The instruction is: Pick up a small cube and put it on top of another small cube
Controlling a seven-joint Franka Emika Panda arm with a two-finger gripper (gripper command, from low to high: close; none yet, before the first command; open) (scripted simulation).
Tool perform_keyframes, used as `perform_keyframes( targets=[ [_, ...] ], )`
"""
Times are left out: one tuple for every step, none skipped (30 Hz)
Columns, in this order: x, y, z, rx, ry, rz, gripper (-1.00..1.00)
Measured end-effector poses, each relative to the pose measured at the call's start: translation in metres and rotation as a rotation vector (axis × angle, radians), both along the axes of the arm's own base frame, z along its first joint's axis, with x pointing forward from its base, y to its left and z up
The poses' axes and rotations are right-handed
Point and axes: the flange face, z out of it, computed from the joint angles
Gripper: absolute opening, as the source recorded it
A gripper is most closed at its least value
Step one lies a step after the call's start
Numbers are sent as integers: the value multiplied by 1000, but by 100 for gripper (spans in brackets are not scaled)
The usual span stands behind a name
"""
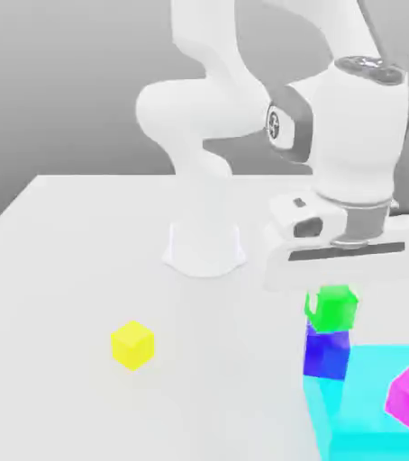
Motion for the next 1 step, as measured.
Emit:
perform_keyframes(
  targets=[
    [0, 0, 0, 0, 0, 0, 100]
  ],
)
